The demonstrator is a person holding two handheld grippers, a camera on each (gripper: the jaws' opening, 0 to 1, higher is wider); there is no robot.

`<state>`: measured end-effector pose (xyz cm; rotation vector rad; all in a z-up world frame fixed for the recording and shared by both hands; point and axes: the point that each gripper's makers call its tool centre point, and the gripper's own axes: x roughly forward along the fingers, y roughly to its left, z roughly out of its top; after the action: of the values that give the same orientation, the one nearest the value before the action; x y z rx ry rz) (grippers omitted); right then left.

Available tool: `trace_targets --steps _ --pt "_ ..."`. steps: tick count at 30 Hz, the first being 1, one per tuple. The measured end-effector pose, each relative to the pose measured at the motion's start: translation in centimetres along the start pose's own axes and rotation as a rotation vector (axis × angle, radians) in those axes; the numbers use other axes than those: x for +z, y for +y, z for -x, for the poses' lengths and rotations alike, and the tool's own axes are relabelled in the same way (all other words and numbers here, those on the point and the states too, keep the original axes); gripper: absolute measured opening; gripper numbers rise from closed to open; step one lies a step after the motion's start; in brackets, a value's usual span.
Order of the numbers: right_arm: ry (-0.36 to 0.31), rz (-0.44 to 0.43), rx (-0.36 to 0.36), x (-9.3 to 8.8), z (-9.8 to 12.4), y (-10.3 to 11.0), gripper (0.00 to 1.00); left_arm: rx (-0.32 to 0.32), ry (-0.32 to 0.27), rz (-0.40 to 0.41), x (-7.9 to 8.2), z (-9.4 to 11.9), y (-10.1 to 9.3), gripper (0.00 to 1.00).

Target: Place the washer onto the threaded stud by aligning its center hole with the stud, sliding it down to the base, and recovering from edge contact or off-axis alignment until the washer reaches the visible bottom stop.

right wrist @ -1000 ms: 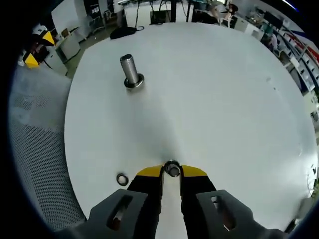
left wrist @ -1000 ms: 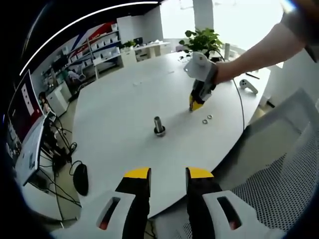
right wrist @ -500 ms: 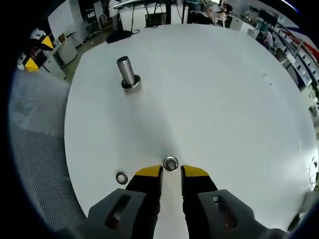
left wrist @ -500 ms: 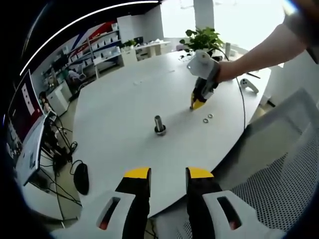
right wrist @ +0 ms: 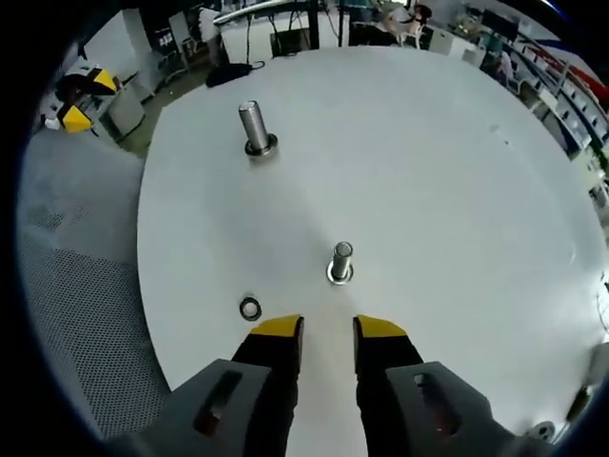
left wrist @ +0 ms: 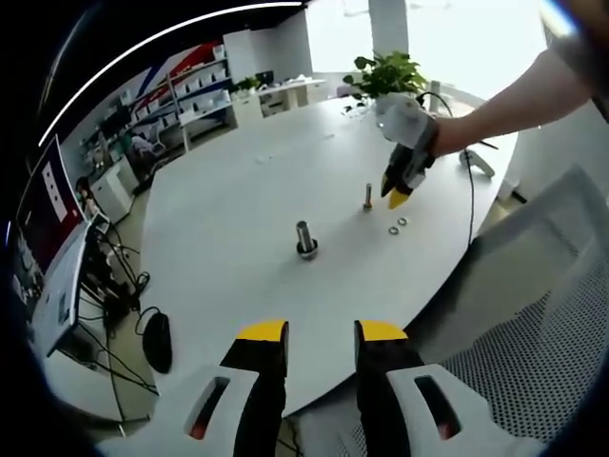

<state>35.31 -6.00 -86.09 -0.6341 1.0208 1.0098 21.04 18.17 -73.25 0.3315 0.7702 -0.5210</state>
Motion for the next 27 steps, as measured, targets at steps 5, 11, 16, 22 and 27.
trace_targets --steps 5,11,16,22,27 --pt "0.012 0.005 0.015 -0.9 0.0 0.9 0.25 0.000 0.000 -0.008 0.0 0.0 0.0 0.26" --pt "0.001 -0.002 0.031 -1.2 0.1 1.9 0.28 0.000 -0.003 -0.008 0.1 0.0 0.0 0.25" --pt "0.012 0.020 0.053 -1.6 -0.1 2.7 0.30 0.003 -0.002 -0.011 0.0 0.0 0.0 0.25" --pt "0.014 0.022 0.050 -1.9 -0.3 2.9 0.30 0.007 -0.004 -0.010 0.1 0.0 0.1 0.25" --pt "0.021 0.047 0.051 -2.0 -0.4 3.6 0.29 0.010 -0.006 -0.007 0.1 0.1 0.2 0.25"
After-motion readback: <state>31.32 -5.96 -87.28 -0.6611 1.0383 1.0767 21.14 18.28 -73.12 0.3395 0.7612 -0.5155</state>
